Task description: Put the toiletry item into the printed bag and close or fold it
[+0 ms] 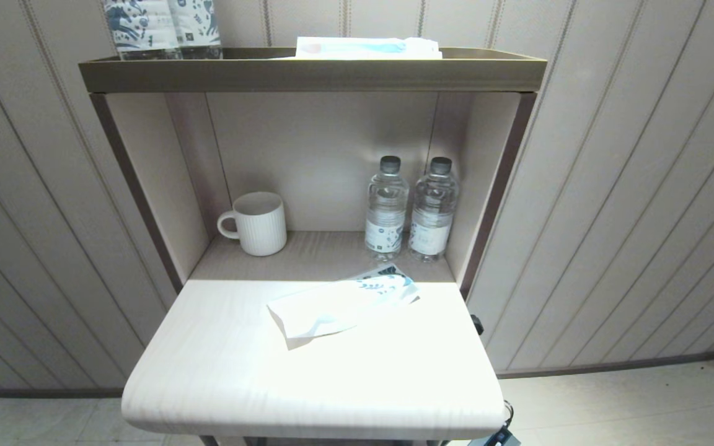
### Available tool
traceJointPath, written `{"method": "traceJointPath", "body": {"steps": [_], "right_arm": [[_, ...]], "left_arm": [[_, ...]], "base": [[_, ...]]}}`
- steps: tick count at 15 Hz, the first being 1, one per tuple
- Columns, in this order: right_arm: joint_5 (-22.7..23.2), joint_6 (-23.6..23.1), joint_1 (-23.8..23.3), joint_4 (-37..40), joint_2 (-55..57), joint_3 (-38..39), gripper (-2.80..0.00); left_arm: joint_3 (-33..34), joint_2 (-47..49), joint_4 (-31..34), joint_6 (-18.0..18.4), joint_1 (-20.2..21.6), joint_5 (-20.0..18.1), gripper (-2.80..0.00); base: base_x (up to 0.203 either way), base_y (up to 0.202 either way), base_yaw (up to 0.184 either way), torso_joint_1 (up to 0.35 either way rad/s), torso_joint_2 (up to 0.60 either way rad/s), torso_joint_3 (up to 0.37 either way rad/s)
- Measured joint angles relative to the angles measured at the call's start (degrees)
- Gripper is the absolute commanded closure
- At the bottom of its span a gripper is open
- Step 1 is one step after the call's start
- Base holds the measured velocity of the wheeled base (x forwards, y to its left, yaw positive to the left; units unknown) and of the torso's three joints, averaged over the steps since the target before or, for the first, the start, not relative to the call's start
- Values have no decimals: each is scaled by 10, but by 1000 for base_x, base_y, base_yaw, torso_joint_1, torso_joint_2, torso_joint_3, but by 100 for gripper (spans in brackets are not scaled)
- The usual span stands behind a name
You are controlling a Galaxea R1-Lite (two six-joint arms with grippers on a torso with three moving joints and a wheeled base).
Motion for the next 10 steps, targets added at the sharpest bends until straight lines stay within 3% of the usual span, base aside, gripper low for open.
{"method": "traceJointPath", "body": {"steps": [10], "right_arm": [[1, 1, 0, 2, 0, 0, 0]], "left_arm": [[1, -1, -1, 2, 0, -1, 0]], "base": [[0, 0, 0, 0, 0, 0]]}}
